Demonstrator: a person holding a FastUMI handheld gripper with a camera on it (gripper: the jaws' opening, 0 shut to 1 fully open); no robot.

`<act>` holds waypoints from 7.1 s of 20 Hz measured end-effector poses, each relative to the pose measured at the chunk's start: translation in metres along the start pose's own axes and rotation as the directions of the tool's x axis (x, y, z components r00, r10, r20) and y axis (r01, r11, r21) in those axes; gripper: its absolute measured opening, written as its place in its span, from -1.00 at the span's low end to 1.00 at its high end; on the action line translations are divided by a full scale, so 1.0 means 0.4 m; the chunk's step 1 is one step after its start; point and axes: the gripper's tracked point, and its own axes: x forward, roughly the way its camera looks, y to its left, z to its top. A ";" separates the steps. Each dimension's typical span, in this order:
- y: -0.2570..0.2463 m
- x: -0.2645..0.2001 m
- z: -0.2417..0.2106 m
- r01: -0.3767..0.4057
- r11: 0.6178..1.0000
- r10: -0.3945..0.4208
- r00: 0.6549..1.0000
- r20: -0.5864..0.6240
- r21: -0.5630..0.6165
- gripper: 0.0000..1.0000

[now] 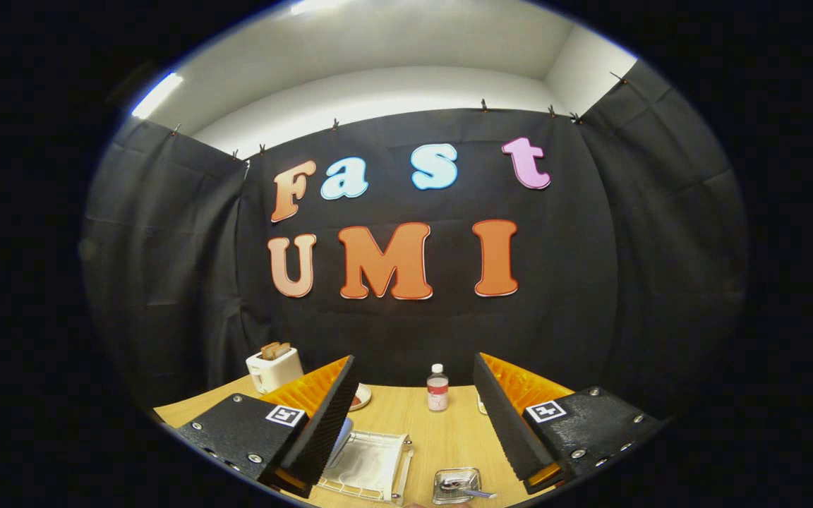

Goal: Take the plate from the dish rack, then take the spoon from the basket and place it into the plate.

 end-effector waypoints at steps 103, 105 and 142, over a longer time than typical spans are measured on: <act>0.182 -0.364 -0.941 0.239 0.741 0.481 0.464 -0.744 0.627 -0.46; 0.183 -0.348 -0.953 0.240 0.743 0.469 0.480 -0.742 0.625 -0.46; -0.163 -0.129 -0.718 0.085 0.996 -0.082 0.867 -0.492 -0.015 -0.16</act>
